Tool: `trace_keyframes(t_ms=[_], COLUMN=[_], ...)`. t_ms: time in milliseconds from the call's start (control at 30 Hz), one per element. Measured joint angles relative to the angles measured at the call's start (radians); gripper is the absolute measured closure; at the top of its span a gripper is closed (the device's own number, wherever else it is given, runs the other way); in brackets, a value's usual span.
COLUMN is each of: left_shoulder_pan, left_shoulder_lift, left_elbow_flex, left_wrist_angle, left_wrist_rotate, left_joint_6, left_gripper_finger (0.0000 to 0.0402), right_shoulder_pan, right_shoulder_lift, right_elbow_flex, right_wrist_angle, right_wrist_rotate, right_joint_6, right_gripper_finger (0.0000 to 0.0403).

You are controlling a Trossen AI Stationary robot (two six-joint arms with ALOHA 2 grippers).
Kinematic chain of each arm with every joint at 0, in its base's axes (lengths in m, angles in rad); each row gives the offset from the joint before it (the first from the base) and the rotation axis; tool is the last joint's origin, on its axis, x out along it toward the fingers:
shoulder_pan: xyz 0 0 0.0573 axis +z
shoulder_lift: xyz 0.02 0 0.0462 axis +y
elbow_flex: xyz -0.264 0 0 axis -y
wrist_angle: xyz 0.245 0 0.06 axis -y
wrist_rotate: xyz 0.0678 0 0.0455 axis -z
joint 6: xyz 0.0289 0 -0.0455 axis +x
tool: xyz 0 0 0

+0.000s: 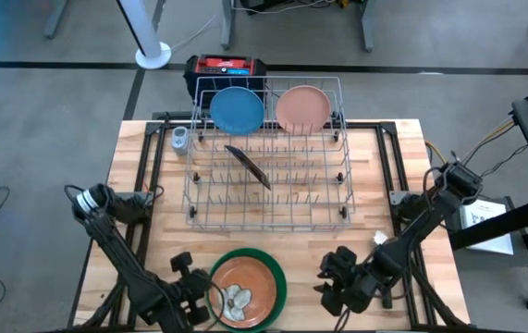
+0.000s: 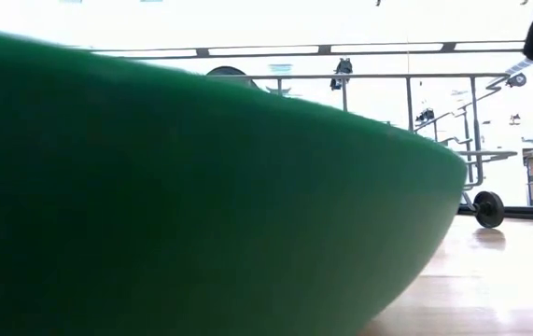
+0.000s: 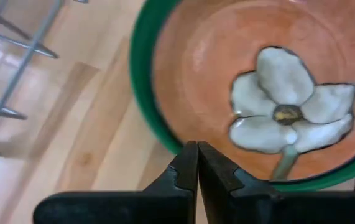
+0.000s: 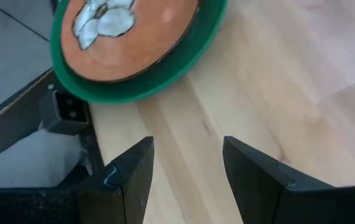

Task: Sort dishes
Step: Put the orange floral plate into the dish rack

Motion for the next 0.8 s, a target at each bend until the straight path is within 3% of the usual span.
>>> trace_keyframes(t_ms=[367,633,800], left_shoulder_pan=[-0.052,-0.106,-0.127], left_shoulder_lift=[0.204,0.343,0.395], left_elbow_flex=[0.23,0.36,0.378], left_wrist_angle=[-0.026,-0.183,-0.263], left_wrist_rotate=[-0.001,-0.002,-0.001], left_joint_6=[-0.036,-0.202,-0.294], left_gripper_finger=[0.0401,0.0401,0.0401], right_shoulder_pan=[0.073,0.108,0.112], right_shoulder_lift=[0.029,0.101,0.162], right_elbow_flex=[0.0,0.004,0.004], right_wrist_angle=[-0.035,-0.026,0.086], right_wrist_rotate=[0.016,0.015,0.009], right_joint_6=[0.083,0.145,0.154], right_gripper_finger=[0.0219,0.0219,0.022])
